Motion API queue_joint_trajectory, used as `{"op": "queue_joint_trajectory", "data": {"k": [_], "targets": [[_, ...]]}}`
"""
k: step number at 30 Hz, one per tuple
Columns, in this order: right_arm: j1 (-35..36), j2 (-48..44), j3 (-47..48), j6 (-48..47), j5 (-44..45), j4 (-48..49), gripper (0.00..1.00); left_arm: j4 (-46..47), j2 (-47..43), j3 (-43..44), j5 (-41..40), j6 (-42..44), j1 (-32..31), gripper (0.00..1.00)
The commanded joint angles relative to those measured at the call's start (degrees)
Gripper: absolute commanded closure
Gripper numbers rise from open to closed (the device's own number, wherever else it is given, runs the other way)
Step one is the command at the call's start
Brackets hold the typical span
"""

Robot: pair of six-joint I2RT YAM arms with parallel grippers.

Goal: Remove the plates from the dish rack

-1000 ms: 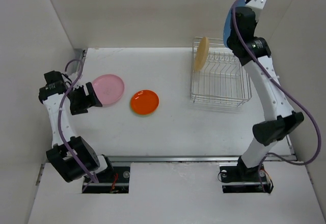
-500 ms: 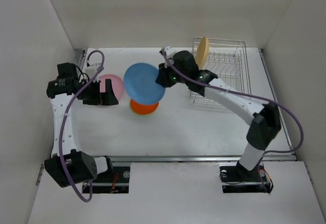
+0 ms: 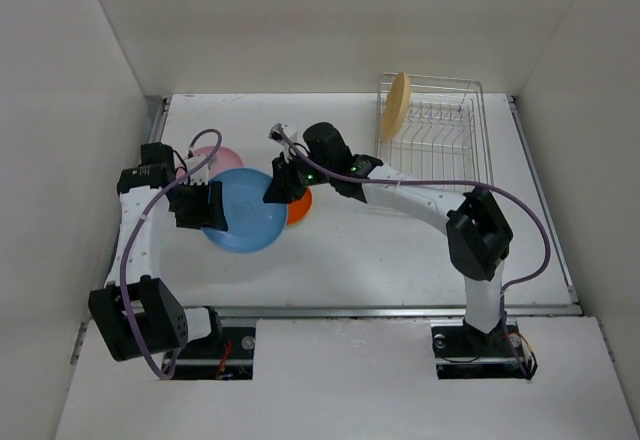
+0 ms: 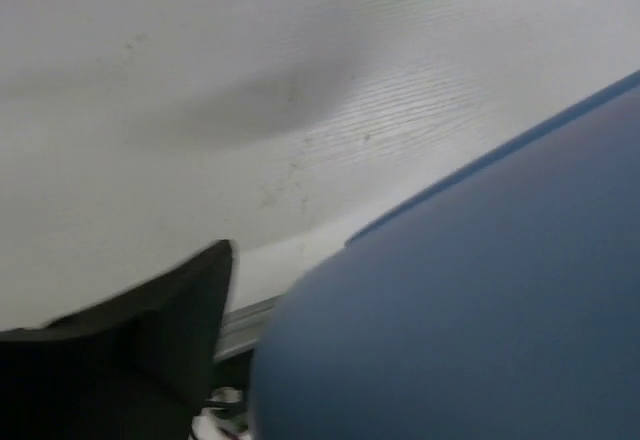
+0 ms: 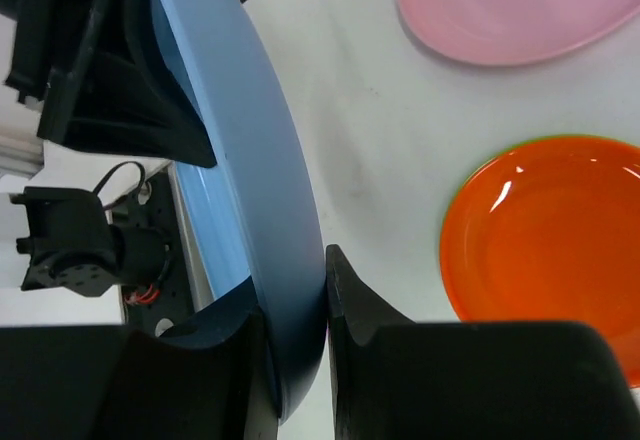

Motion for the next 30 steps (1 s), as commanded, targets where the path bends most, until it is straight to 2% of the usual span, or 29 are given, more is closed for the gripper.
{"op": "queue_joint_trajectory", "data": {"k": [1,3,4,5,6,11,12,14,16,17,18,20,22,27,30], "targets": [[-0.13,-2.5,0.19,1.56,-6.28,7.65,1.0,3.4,-1.65,-0.46,-1.64,-0.83,-0.06,0.53],[-0.13,-2.5,-0.42,1.56,-6.29,7.65,1.0,3.4,-2.26,-0.46,-0.15,-1.44,-0.06,0.71],[-0.13,-2.5,-0.43,1.56,-6.29,7.65,1.0,3.4,-2.26,0.32,-0.14,-1.45,-0.06,0.89],[-0.13,-2.5,-0.43,1.56,-6.29,7.65,1.0,3.4,-2.26,0.33,-0.14,-2.06,-0.06,0.98],[-0.13,-2.5,-0.43,1.56,-5.5,7.65,1.0,2.53,-1.65,1.29,-0.66,-2.06,-0.06,1.0],[-0.13,-1.28,0.44,1.56,-1.46,4.42,0.98,1.73,-0.5,2.53,-5.4,-3.29,-0.06,1.0],[-0.13,-0.74,1.58,1.56,-0.76,2.92,0.77,1.73,0.02,3.14,-6.89,-3.99,-0.06,1.0],[-0.13,0.48,6.13,1.56,4.13,-0.94,0.48,1.73,1.42,4.63,-7.43,-4.61,1.77,1.0],[-0.74,2.94,10.63,3.31,8.98,-9.46,0.33,1.73,3.0,7.6,-8.48,-4.61,3.44,1.0],[-2.05,3.65,12.82,3.32,10.48,-11.66,0.3,1.73,5.19,8.93,-8.49,-5.39,5.1,1.0],[-2.84,3.65,14.24,3.93,10.5,-12.9,0.27,1.73,6.43,10.33,-8.49,-6.19,5.9,1.0],[-4.77,1.73,13.56,4.73,11.72,-11.87,0.15,1.73,9.15,14.64,-5.52,-7.06,7.84,1.0],[-5.57,-1.95,10.05,6.13,14.36,-9.68,0.11,1.73,13.72,17.28,-2.88,-8.74,10.65,1.0],[-6.81,-6.54,4.5,5.61,16.39,-9.66,0.11,0.06,27.95,26.07,1.35,-12.25,13.91,1.0],[-6.81,-8.38,1.6,5.08,16.39,-9.66,0.11,-0.73,32.62,29.14,9.58,-14.27,15.93,1.0]]}}
